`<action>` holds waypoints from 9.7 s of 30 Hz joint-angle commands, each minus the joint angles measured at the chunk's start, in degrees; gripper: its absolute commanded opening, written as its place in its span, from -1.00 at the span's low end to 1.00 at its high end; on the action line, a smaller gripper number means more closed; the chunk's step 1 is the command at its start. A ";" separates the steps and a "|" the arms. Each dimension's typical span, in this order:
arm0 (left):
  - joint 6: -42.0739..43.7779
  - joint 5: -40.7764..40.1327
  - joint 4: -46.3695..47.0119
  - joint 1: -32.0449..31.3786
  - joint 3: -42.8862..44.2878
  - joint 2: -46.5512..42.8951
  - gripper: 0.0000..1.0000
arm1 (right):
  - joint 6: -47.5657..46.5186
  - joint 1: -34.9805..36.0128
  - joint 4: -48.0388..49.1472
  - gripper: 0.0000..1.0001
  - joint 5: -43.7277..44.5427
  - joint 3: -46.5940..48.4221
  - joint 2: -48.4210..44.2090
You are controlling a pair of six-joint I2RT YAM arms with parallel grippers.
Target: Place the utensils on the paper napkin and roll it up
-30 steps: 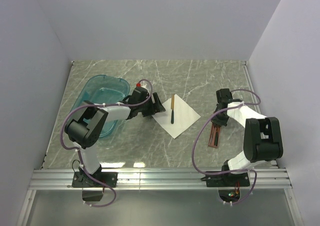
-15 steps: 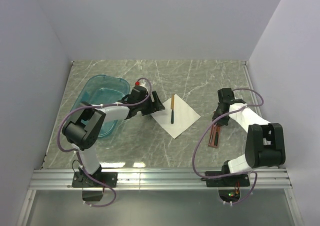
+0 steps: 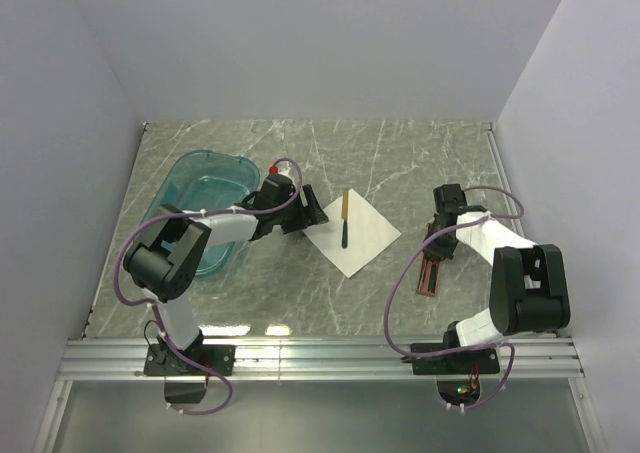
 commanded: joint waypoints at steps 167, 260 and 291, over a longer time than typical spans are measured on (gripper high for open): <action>-1.38 1.01 4.23 -0.95 -7.98 -16.72 0.59 | -4.24 0.91 -7.13 -0.63 6.10 9.74 3.66; -0.76 -3.99 -3.76 1.60 -5.70 -14.51 0.58 | 0.25 25.25 5.28 -0.57 -4.54 33.11 24.76; -0.85 2.78 -7.46 3.27 -3.41 -15.04 0.56 | -6.53 43.18 15.37 -0.37 1.87 -0.18 -3.01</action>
